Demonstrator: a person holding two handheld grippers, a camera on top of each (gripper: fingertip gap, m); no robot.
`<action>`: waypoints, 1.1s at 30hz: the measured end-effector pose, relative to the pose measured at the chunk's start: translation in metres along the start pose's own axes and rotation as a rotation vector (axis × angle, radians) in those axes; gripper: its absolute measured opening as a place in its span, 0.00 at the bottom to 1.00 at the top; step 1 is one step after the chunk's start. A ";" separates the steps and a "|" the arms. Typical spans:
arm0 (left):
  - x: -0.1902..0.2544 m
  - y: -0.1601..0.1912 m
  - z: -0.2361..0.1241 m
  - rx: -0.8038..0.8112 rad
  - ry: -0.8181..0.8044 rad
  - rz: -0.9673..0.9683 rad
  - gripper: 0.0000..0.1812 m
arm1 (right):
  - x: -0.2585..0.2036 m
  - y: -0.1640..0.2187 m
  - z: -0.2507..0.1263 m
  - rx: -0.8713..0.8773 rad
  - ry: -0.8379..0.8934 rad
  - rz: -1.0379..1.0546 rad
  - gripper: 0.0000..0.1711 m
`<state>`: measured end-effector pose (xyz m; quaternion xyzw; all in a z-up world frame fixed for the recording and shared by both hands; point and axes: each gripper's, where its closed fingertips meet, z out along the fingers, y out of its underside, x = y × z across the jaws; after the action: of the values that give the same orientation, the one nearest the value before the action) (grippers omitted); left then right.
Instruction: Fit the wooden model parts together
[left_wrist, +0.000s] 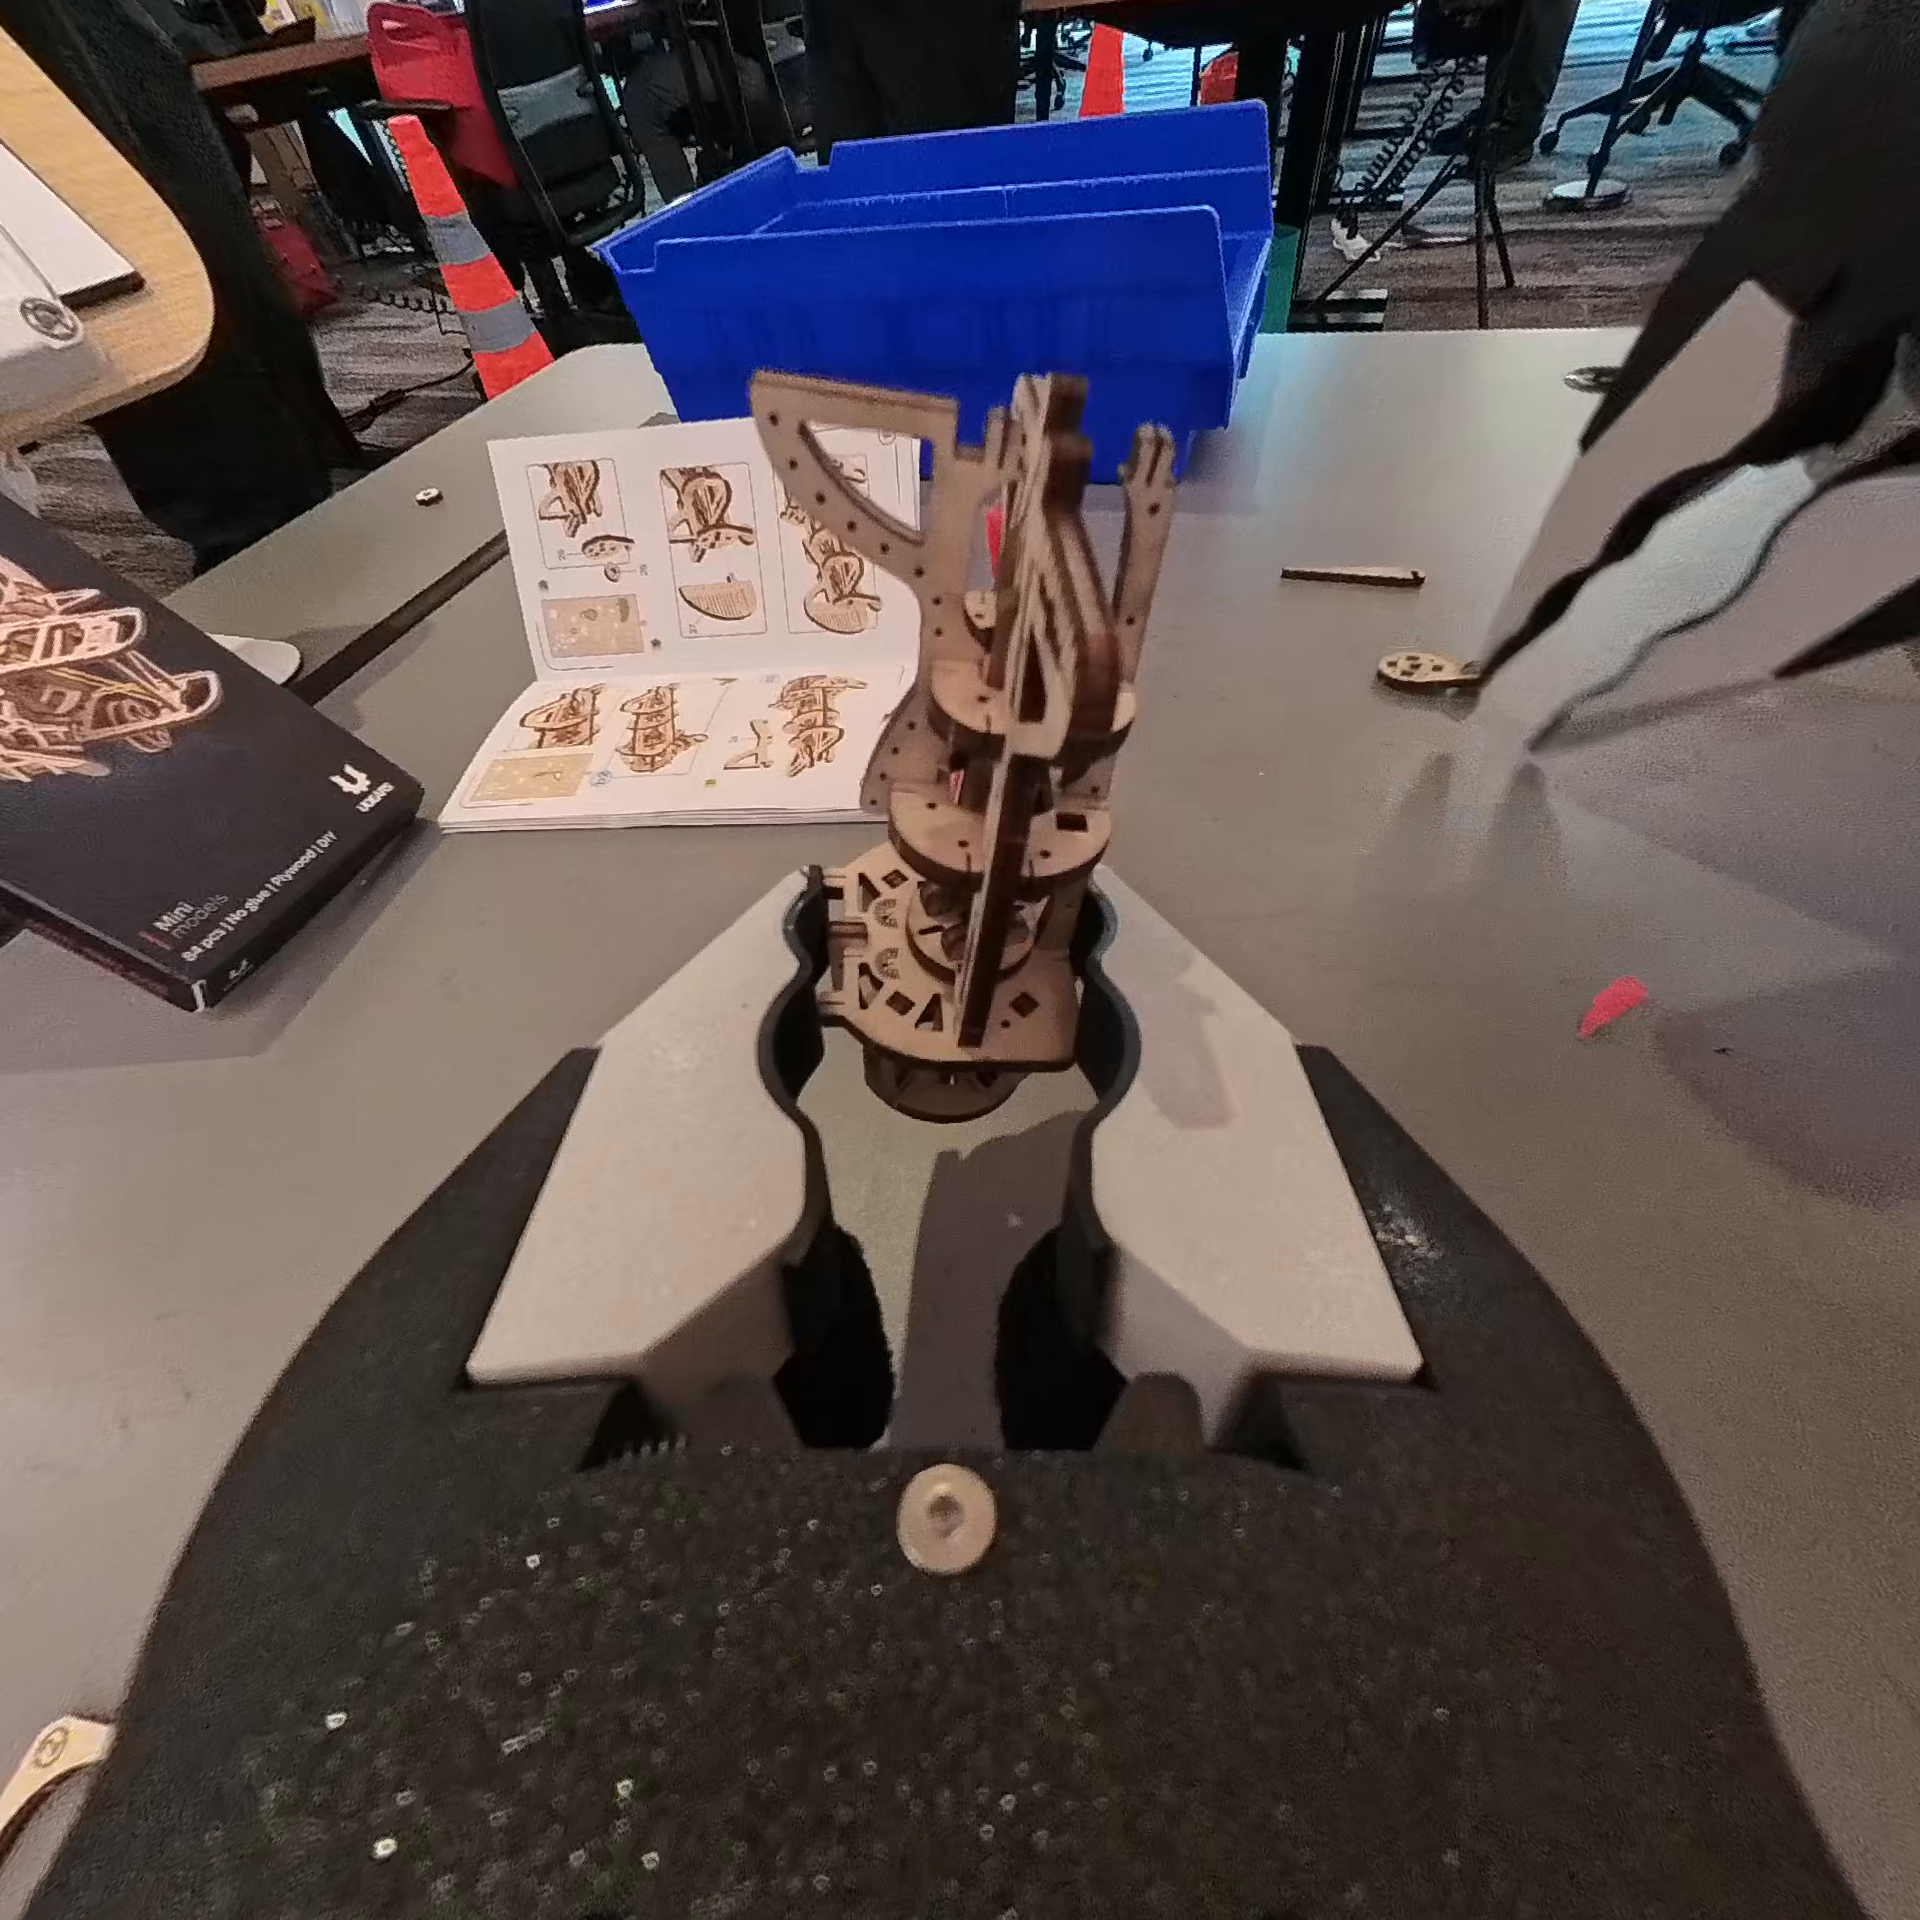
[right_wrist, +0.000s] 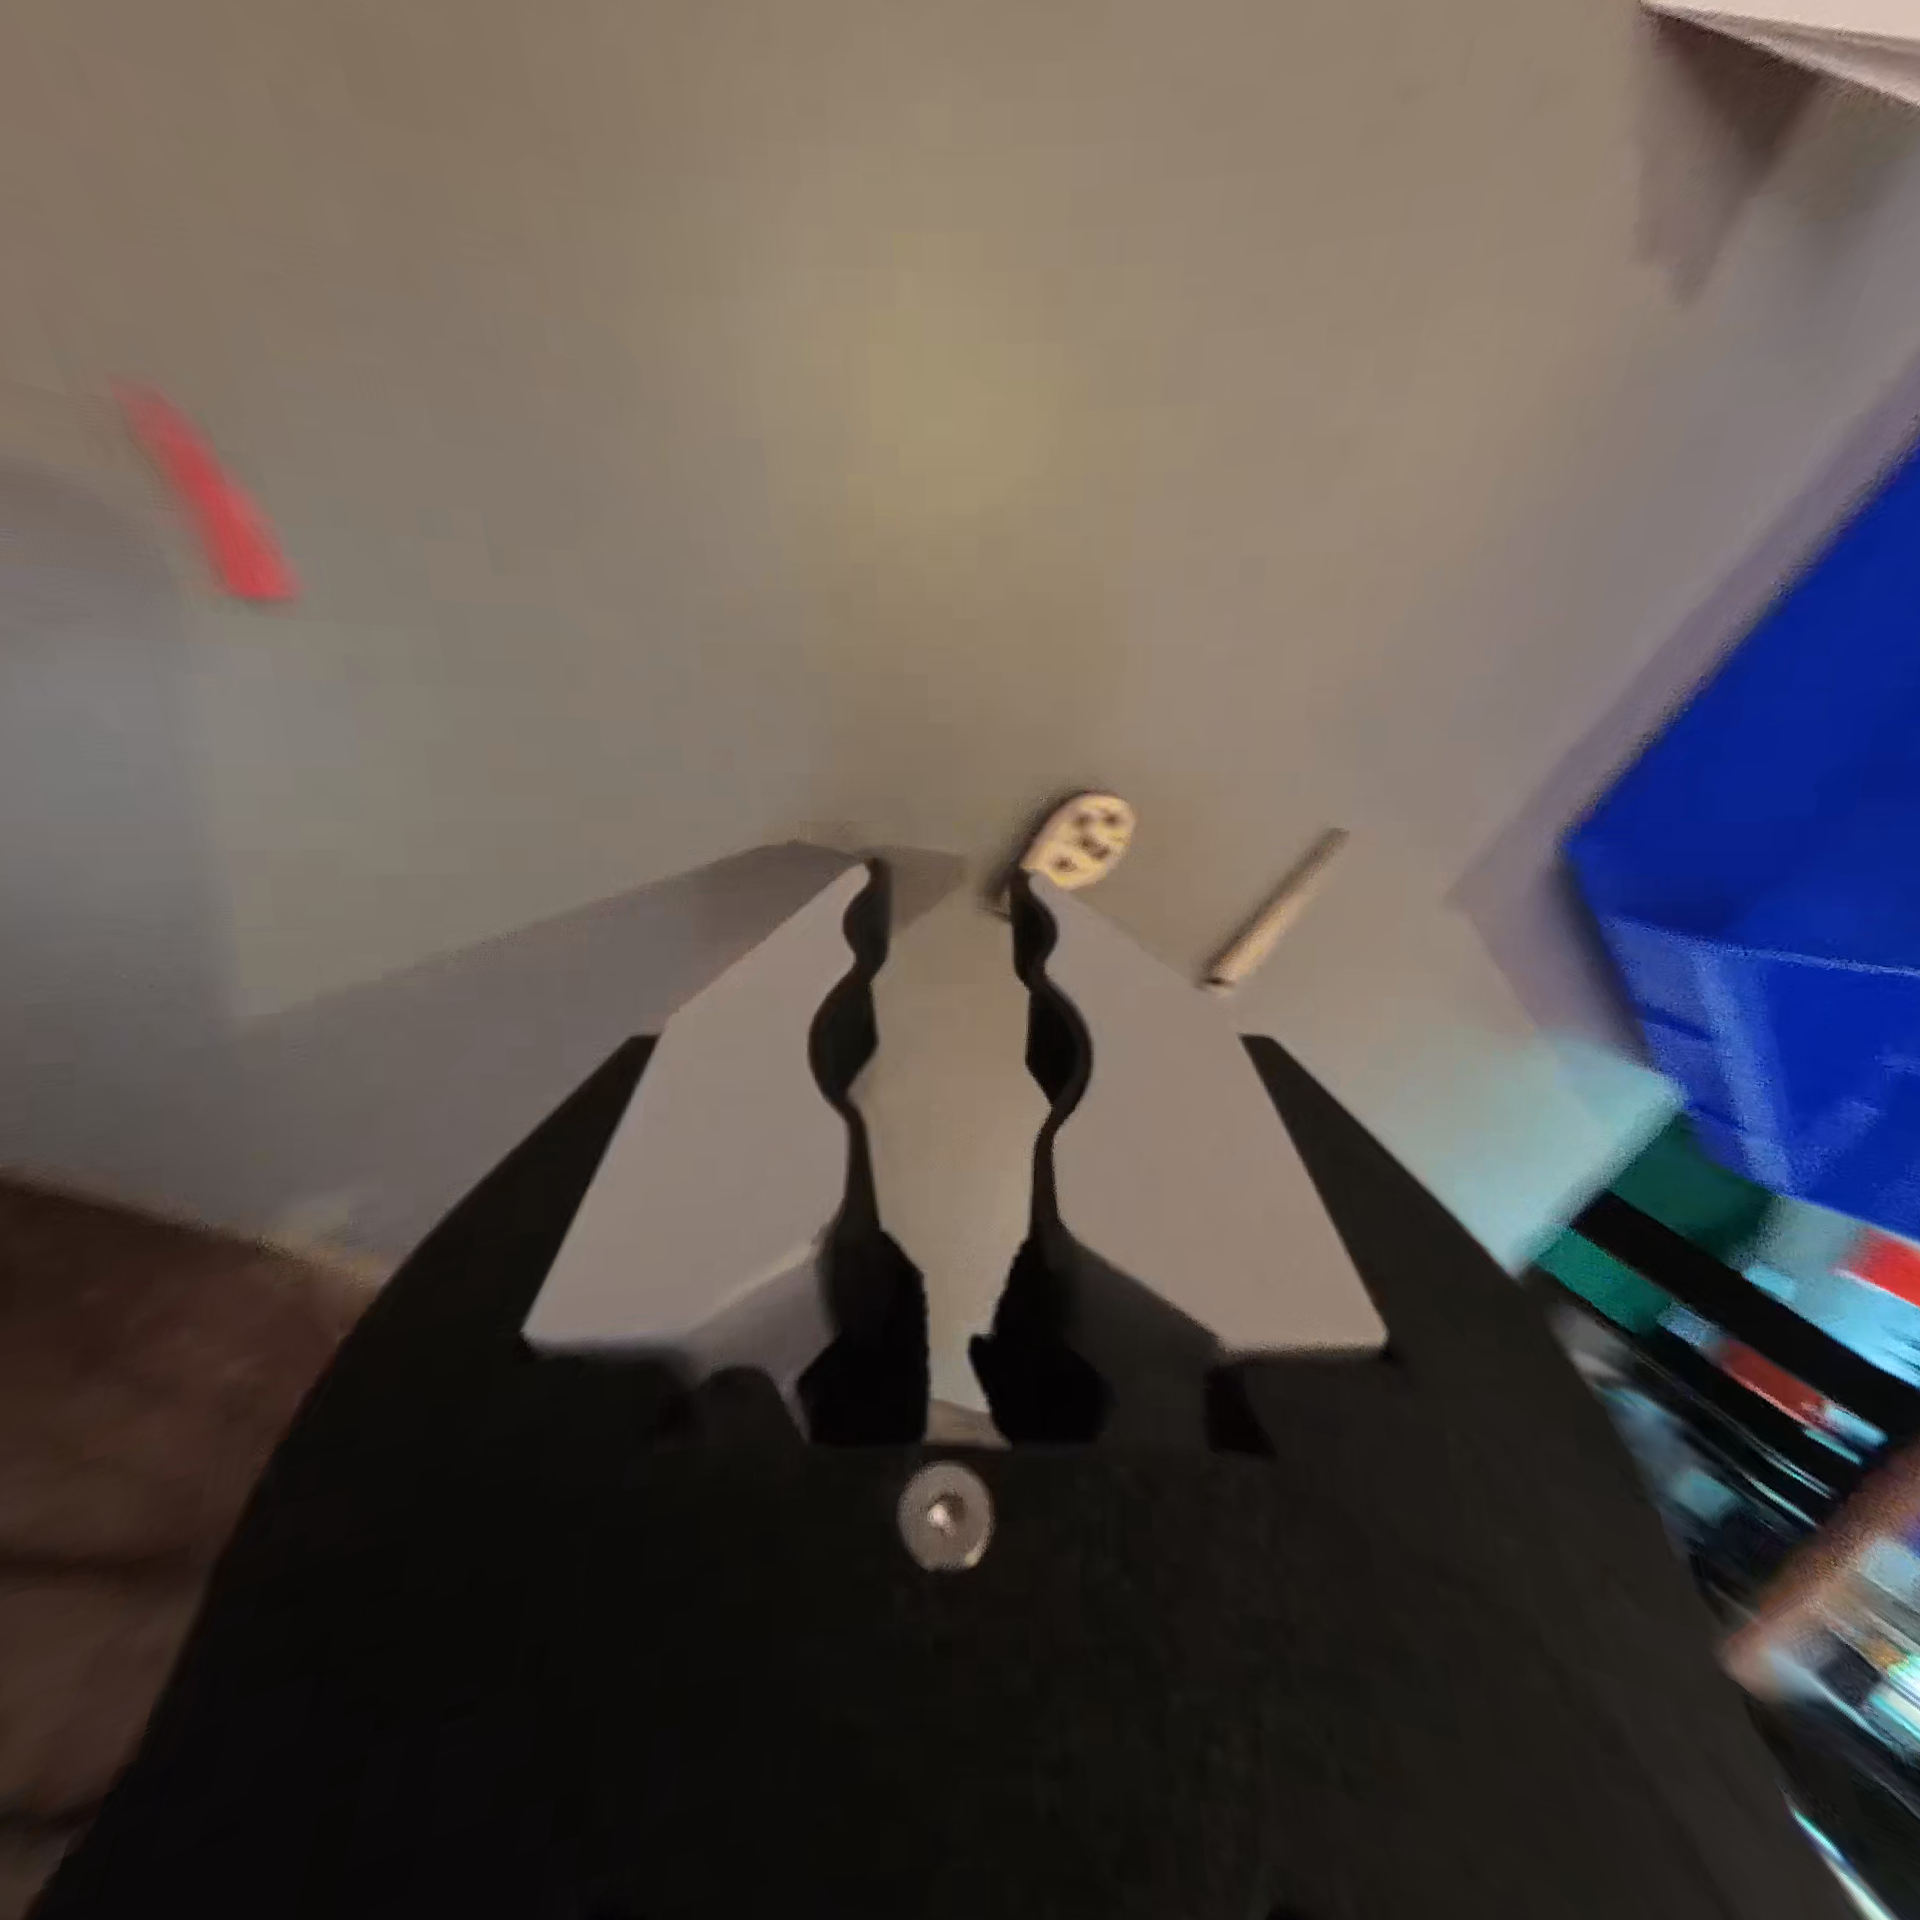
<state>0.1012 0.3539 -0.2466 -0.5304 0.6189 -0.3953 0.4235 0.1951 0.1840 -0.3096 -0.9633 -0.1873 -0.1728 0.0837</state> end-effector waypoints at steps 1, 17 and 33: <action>0.000 0.000 0.000 -0.001 0.001 -0.001 0.24 | -0.014 -0.004 -0.004 0.045 -0.092 0.048 0.14; 0.001 0.002 0.001 -0.012 0.003 0.011 0.24 | 0.006 0.016 -0.009 0.652 -0.424 1.022 0.21; 0.002 0.001 0.001 -0.008 0.002 0.012 0.24 | 0.054 0.013 -0.024 0.134 0.635 -0.344 0.03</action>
<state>0.1013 0.3524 -0.2481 -0.5281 0.6239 -0.3909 0.4231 0.2399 0.1844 -0.2690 -0.8084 -0.3223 -0.4622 0.1703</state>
